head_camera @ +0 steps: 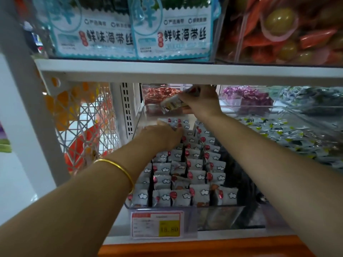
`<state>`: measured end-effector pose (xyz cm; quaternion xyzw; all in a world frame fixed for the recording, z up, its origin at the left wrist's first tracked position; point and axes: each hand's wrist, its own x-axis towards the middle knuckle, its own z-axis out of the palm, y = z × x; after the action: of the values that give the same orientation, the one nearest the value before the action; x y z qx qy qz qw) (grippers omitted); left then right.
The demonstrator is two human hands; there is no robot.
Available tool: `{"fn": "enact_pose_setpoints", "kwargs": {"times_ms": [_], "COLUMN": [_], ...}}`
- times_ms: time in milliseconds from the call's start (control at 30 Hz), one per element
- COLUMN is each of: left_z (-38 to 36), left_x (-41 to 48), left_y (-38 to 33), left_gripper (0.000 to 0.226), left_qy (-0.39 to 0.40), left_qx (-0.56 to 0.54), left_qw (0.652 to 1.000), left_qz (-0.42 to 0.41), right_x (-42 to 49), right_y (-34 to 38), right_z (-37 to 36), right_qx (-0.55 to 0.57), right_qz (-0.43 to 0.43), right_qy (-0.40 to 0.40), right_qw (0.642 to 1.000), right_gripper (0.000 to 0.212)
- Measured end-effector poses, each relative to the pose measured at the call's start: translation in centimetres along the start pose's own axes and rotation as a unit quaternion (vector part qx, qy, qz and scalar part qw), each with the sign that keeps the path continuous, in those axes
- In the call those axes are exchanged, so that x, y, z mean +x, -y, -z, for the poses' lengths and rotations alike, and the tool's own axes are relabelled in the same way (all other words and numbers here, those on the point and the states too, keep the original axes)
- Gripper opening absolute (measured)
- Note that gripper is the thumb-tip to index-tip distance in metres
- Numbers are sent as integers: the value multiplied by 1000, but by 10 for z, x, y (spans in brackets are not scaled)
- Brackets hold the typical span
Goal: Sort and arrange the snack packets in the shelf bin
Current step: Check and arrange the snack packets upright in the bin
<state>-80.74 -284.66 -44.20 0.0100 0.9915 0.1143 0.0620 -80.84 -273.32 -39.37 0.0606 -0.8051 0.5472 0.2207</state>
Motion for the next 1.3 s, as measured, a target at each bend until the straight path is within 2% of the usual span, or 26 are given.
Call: {"fn": "enact_pose_setpoints", "kwargs": {"times_ms": [167, 267, 367, 433, 533, 633, 700, 733, 867, 933, 1033, 1167, 1300], "left_z": [0, 8, 23, 29, 30, 24, 19, 17, 13, 11, 8, -8, -28], "left_x": [-23, -41, -63, -78, -96, -107, -110, -110, -109, -109, -114, -137, -161], "left_y": [3, 0, 5, 16, 34, 44, 48, 50, 56, 58, 59, 63, 70], "left_gripper": [80, 67, 63, 65, 68, 68, 68, 68, 68, 68, 66, 61, 61], "left_qy": [-26, -27, -44, -54, -76, -70, -67, -70, -84, -99, -145, -199, -210], "left_qx": [79, 158, 331, 393, 344, 285, 259, 244, 183, 145, 66, -22, -45], "left_qw": [996, 986, 941, 916, 935, 955, 962, 965, 976, 981, 981, 969, 961], "left_qz": [-19, -41, -56, -59, -49, -53, -57, -61, -78, -87, -108, -148, -177], "right_x": [17, 24, 28, 28, 25, 21, 17, 16, 3, -17, -65, -123, -160], "right_y": [-5, -11, -19, -24, -31, -31, -27, -24, -4, 5, 13, 15, 14], "right_z": [-39, -59, -72, -76, -81, -84, -83, -81, -58, -41, -15, 13, 27], "right_qx": [-120, -227, -267, -287, -327, -413, -439, -431, -292, -237, -182, -163, -172], "right_qz": [73, 95, 94, 105, 126, 122, 129, 134, 115, 118, 131, 98, 91], "right_qy": [42, 89, 131, 158, 190, 250, 266, 253, 144, 109, 93, 94, 84], "right_qw": [989, 965, 950, 939, 917, 867, 849, 856, 938, 958, 970, 977, 977], "right_gripper": [23, 22, 19, 18, 17, 25, 29, 30, 28, 28, 29, 29, 22]}}
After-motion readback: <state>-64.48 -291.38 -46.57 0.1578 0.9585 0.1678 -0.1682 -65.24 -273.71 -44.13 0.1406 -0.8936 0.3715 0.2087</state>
